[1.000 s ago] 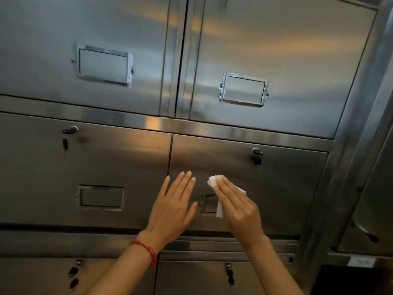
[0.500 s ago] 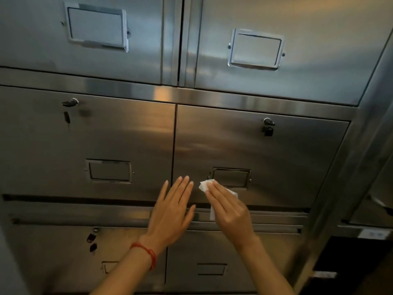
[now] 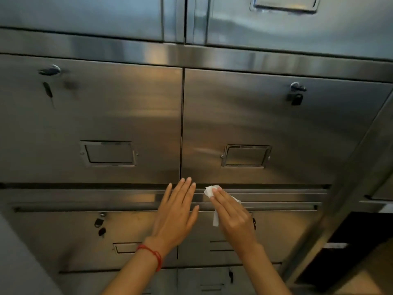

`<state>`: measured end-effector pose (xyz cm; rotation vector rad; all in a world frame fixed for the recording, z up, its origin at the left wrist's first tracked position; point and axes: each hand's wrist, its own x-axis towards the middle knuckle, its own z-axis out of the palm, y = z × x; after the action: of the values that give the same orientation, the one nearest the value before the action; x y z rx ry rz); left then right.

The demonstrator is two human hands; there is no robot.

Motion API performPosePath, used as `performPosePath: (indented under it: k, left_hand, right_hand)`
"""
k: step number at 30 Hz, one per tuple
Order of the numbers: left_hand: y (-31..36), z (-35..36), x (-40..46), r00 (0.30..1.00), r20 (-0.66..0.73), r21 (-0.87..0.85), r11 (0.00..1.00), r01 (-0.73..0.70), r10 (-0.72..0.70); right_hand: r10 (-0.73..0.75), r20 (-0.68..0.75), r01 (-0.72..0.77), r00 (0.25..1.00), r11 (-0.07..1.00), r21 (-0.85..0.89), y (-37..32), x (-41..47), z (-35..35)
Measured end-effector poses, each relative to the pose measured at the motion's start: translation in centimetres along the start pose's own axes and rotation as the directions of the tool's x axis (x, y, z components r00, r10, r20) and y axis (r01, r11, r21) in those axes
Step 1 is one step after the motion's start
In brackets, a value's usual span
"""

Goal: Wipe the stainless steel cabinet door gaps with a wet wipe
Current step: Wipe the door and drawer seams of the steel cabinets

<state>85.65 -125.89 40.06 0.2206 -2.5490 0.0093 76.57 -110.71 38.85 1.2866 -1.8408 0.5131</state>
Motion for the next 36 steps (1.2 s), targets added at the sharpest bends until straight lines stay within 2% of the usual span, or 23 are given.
performPosePath:
  k: [3,7,12,20,24,28,36]
  left_hand:
    - [-0.1,1.2,-0.6,1.0,0.014,-0.019,1.0,-0.001,0.001]
    - [0.0,3.0,-1.4,0.998,0.057,-0.036,0.999,0.014,-0.012]
    - [-0.3,5.6,-2.9,0.996,0.085,-0.07,0.997,0.018,-0.012]
    - [-1.8,10.1,-5.1,0.99,0.126,-0.097,0.993,0.071,-0.059]
    - [-2.6,11.7,-5.1,0.994,0.076,-0.11,0.99,0.088,-0.08]
    - [-3.3,13.5,-5.3,0.999,0.011,-0.094,0.995,0.045,-0.044]
    - [-5.0,16.0,-5.3,0.994,-0.112,-0.033,0.999,0.012,-0.016]
  right_hand:
    - [0.022,-0.056,-0.022,0.998,1.0,0.002,-0.2,-1.2,1.1]
    - [0.094,-0.025,-0.093,0.995,0.995,0.029,-0.2,-3.1,2.5]
    - [0.167,-0.065,-0.162,0.984,0.984,0.075,-0.7,-5.5,4.9]
    - [0.209,-0.059,-0.204,0.976,0.976,0.071,-1.6,-8.3,8.7]
    - [0.228,-0.063,-0.222,0.972,0.971,0.09,-1.6,-8.7,10.6]
    - [0.242,-0.061,-0.233,0.968,0.963,0.137,-2.0,-9.2,12.6]
    - [0.268,-0.131,-0.247,0.954,0.956,0.159,-3.0,-8.7,16.1]
